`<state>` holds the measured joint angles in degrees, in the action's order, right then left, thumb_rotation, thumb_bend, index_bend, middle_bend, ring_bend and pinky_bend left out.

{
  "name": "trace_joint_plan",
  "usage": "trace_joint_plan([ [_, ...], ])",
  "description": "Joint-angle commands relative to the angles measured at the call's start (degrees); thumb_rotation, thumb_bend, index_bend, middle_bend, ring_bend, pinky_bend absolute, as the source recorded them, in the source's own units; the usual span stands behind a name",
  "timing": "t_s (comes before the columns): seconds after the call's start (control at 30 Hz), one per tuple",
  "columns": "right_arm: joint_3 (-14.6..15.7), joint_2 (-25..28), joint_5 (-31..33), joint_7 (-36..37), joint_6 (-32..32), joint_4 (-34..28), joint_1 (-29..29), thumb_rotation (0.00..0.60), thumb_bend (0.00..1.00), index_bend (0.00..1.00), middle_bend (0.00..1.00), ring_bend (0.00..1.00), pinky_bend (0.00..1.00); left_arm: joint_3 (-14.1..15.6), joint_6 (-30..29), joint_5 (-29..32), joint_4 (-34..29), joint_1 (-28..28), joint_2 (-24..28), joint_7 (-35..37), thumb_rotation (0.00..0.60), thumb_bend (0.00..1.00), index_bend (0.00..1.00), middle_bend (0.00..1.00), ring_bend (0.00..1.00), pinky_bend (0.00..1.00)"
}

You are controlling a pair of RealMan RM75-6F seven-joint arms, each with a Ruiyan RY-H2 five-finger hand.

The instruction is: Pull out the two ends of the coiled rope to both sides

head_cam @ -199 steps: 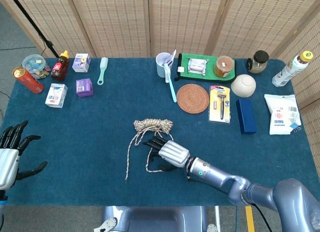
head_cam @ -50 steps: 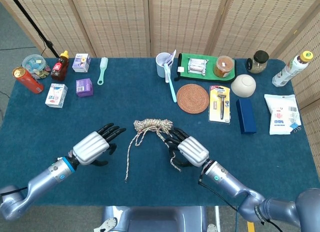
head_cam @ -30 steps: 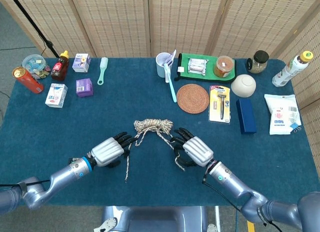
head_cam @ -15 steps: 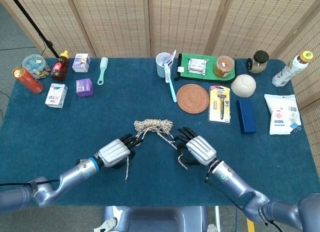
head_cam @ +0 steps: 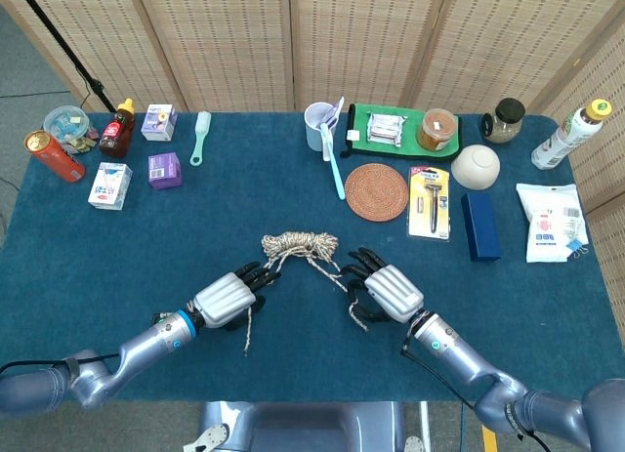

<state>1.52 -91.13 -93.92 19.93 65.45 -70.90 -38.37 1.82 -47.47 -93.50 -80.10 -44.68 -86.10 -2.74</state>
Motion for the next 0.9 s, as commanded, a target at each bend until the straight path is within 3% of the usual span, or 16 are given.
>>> trace_joint_plan([
  [0.03, 0.0, 0.1, -0.1, 0.1, 0.0, 0.0, 0.0, 0.600, 0.46, 0.64, 0.26, 0.08, 0.00, 0.1, -0.1, 0.2, 0.1, 0.0, -0.2, -0.1, 0.556, 0.37, 0.50, 0.00, 0.00, 0.00],
  [0.9, -0.1, -0.2, -0.3, 0.5, -0.2, 1.2, 0.7, 0.600, 0.46, 0.64, 0.27, 0.09, 0.00, 0.4, -1.8, 2.5, 2.0, 0.4, -2.6, -0.4, 0.577, 0.37, 0.54, 0.00, 0.00, 0.00],
])
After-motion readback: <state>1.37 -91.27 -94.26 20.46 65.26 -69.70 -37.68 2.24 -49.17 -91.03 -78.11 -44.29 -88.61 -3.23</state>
